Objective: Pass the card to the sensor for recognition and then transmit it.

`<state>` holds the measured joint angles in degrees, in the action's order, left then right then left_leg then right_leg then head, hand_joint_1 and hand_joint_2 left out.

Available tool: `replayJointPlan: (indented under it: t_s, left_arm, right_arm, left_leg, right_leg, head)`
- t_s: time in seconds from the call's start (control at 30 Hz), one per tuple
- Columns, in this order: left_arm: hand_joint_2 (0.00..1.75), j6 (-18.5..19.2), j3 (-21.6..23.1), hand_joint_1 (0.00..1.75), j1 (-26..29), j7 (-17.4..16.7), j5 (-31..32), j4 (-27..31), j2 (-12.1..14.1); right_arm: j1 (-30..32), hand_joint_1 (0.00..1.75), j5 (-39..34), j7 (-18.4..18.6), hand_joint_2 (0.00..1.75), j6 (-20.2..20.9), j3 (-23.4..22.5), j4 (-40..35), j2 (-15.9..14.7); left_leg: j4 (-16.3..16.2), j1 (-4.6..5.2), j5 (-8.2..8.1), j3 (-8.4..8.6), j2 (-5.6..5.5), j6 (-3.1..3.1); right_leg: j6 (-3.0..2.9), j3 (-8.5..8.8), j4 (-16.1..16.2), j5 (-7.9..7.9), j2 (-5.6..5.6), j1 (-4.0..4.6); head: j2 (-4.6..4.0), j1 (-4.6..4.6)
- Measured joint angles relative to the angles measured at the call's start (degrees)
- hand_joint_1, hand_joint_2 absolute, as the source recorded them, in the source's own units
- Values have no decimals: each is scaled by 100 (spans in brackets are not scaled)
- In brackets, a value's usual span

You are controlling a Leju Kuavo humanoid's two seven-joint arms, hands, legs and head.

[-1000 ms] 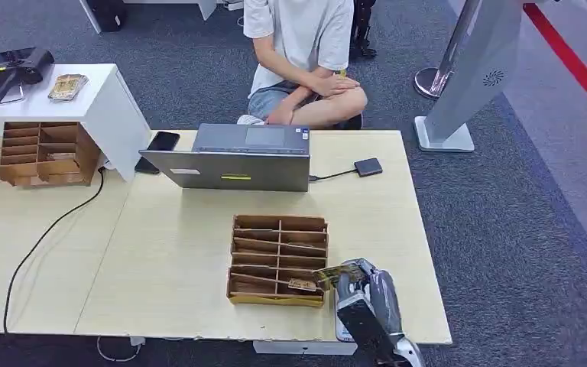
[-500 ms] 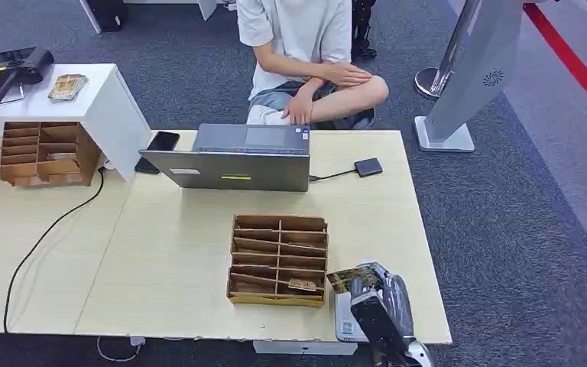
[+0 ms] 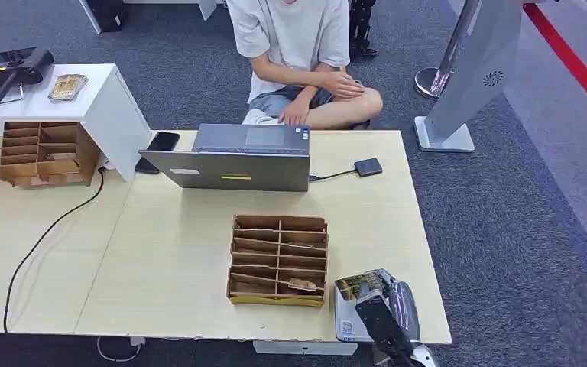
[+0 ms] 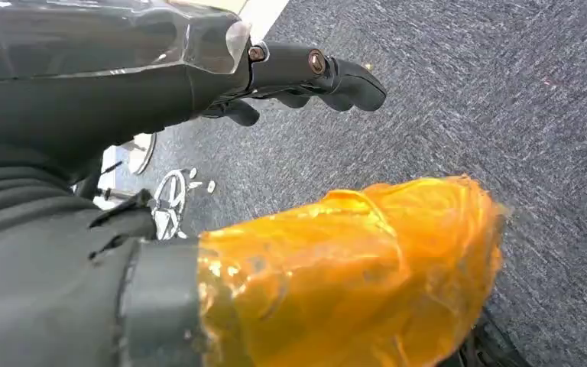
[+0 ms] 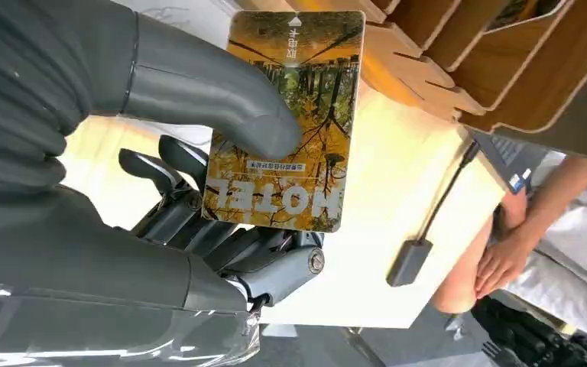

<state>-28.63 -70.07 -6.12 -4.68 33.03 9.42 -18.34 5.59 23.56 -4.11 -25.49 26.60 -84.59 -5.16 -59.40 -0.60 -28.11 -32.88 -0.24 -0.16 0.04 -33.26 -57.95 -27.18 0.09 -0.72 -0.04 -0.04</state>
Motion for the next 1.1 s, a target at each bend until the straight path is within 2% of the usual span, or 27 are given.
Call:
replayJointPlan:
  t_s: [0.5,1.1]
  left_arm:
    - [0,0,0,0,0,0,44,2,0]
    - [0,-17,0,0,0,-17,55,2,0]
  right_arm:
    - [-16,175,28,420,175,313,13,271,-195]
    - [-129,175,238,645,175,282,46,483,-223]
  left_leg:
    - [0,0,0,-1,0,0]
    - [0,0,0,-1,0,0]
  right_leg:
    - [0,0,0,0,0,0]
    - [0,1,0,0,0,0]
  head:
    - [0,0]
    - [0,2]
